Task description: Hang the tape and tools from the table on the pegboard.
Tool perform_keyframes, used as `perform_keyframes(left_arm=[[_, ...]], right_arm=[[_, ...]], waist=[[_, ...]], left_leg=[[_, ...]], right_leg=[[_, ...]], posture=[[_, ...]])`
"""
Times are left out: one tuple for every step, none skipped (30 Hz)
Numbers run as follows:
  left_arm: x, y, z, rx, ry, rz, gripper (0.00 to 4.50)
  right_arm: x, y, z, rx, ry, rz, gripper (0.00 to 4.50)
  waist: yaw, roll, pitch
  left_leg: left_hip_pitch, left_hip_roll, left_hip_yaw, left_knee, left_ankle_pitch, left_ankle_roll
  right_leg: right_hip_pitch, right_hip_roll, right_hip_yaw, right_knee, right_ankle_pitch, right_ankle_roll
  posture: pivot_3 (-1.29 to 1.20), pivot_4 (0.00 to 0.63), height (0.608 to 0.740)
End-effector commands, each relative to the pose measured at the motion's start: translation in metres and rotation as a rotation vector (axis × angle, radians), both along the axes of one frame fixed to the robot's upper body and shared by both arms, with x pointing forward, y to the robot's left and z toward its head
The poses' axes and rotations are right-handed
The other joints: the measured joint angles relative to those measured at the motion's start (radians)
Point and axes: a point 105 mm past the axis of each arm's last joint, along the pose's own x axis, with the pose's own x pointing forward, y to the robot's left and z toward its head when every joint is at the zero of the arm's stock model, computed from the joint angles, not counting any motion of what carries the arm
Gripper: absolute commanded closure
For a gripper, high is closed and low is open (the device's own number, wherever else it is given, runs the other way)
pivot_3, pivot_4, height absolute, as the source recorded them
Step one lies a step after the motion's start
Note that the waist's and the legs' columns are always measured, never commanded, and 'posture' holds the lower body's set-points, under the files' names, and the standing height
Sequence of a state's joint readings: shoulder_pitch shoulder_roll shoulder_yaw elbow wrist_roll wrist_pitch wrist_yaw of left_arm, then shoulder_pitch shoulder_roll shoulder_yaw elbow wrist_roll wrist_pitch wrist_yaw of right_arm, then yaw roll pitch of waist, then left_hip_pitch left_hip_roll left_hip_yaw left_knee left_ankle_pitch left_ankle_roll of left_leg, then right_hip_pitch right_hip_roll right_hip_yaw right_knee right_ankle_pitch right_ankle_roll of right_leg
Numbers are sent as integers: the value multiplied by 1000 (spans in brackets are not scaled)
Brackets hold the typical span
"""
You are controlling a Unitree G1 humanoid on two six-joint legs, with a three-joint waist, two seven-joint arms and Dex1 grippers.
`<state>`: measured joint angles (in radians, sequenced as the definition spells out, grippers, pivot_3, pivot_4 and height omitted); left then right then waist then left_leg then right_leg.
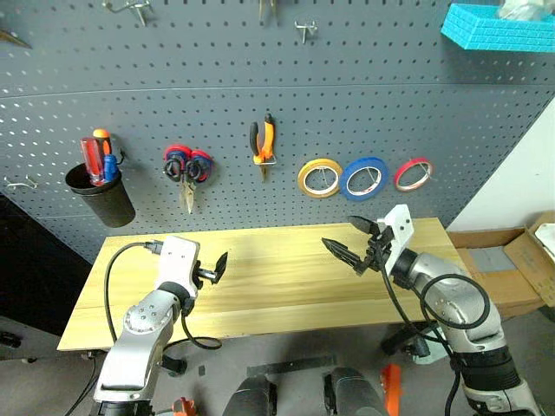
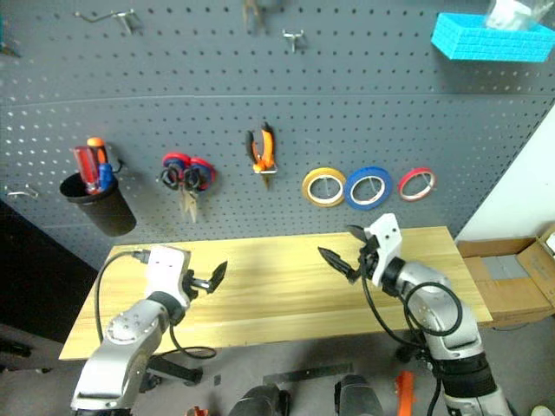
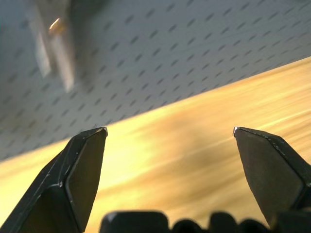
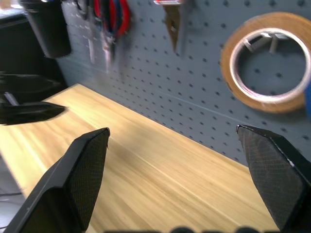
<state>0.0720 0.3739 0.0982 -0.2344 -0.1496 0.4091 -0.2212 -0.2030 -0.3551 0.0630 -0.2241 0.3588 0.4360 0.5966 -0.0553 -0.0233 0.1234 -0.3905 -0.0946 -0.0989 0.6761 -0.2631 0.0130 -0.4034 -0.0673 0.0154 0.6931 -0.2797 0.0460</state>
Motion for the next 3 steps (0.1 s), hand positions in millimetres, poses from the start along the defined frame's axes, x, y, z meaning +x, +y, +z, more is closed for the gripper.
perform_keyframes(left_arm=[[-2, 14, -6, 27, -28, 57, 29], [-4, 17, -9, 34, -29, 70, 29], [-5, 18, -10, 36, -32, 81, 29]], right_arm=[[2, -4, -2, 3, -50, -42, 0], [2, -5, -5, 2, -44, -48, 0], [2, -6, -8, 0, -42, -50, 0]], waist=[[3, 2, -15], [4, 3, -19], [4, 3, -19]], left_leg=[[2, 0, 0, 0, 0, 0], [3, 1, 0, 0, 0, 0], [6, 1, -1, -1, 0, 0]], right_leg=[[1, 1, 0, 0, 0, 0], [2, 1, 0, 0, 0, 0], [6, 1, 0, 0, 0, 0]], posture=[[-93, 38, 740], [-93, 37, 740], [-91, 34, 740]])
